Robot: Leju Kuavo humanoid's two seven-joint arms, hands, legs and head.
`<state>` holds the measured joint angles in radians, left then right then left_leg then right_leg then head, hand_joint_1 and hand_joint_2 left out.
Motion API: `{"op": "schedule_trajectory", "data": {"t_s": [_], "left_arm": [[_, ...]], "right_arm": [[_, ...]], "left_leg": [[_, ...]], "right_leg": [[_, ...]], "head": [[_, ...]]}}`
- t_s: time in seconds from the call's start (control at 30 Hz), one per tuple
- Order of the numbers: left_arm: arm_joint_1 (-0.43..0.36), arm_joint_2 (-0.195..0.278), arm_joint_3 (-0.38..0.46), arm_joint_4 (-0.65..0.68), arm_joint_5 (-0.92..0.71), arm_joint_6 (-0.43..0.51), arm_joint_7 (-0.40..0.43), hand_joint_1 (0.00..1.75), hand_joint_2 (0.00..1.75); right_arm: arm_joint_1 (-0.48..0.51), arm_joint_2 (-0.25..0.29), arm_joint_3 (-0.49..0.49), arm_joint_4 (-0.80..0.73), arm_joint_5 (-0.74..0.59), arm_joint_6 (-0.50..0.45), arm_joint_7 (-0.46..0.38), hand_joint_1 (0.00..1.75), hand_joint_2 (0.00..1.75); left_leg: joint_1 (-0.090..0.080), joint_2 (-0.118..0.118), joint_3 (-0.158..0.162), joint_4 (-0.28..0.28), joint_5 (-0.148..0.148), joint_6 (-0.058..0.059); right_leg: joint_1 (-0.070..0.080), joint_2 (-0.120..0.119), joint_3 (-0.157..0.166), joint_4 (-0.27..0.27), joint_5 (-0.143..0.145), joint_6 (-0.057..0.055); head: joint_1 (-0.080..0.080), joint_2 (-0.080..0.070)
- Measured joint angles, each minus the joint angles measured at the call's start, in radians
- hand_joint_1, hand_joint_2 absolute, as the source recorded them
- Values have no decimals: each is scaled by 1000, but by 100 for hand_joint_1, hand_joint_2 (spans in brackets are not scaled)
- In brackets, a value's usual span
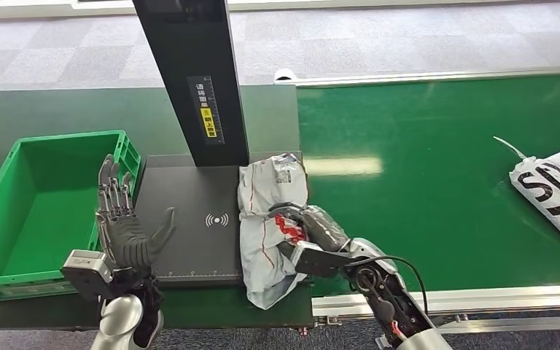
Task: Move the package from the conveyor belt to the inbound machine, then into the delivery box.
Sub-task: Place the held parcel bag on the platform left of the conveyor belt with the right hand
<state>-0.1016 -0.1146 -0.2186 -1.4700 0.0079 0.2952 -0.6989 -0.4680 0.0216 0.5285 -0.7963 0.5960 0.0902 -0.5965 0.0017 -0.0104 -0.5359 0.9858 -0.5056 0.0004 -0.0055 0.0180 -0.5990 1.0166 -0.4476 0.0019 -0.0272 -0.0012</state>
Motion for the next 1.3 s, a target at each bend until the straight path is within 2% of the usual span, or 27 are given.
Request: {"op": "schedule_trajectory", "data": {"t_s": [0.27,0.4,0.43,0.53,0.57,0.67,0.83,1.0,1.3], "left_arm": [[-48,1,-34,48,6,-20,1,0,175],[-78,2,-53,75,11,-35,6,0,175],[-87,2,-59,83,12,-38,7,0,175],[-108,2,-76,104,17,-41,12,0,175],[-111,2,-80,107,19,-40,13,0,175],[-109,3,-84,110,20,-39,15,0,175],[-86,8,-83,109,18,-34,15,0,175],[-61,12,-82,105,12,-26,13,0,175],[-49,15,-82,100,11,-22,13,0,175]], "right_arm": [[-143,69,133,250,11,95,56,175,175],[-184,95,180,318,5,221,42,175,175],[-188,103,191,328,4,232,41,150,175],[-190,125,213,350,-10,186,64,19,175],[-190,129,215,355,-19,156,78,0,175],[-191,129,210,364,-60,80,103,0,175],[-192,107,165,358,-129,11,48,0,175],[-188,90,114,311,-166,-14,2,0,175],[-182,81,84,273,-168,-17,-1,0,175]], "left_leg": [[0,0,0,0,0,0],[0,0,1,0,0,0],[0,0,2,0,0,0],[0,0,2,0,0,0],[0,0,2,0,0,0],[0,0,2,0,0,0],[0,0,1,0,0,0],[-1,0,1,1,0,0],[0,0,1,0,0,0]], "right_leg": [[0,0,0,0,0,0],[0,0,1,0,0,0],[0,0,1,0,0,0],[0,0,1,0,0,0],[0,0,1,0,0,0],[0,0,1,0,0,0],[-1,0,2,0,0,0],[-1,0,1,0,0,0],[0,0,1,0,0,0]], "head": [[0,0],[0,0],[0,0],[0,0],[0,0],[0,0],[0,0],[0,0],[0,0]]}}
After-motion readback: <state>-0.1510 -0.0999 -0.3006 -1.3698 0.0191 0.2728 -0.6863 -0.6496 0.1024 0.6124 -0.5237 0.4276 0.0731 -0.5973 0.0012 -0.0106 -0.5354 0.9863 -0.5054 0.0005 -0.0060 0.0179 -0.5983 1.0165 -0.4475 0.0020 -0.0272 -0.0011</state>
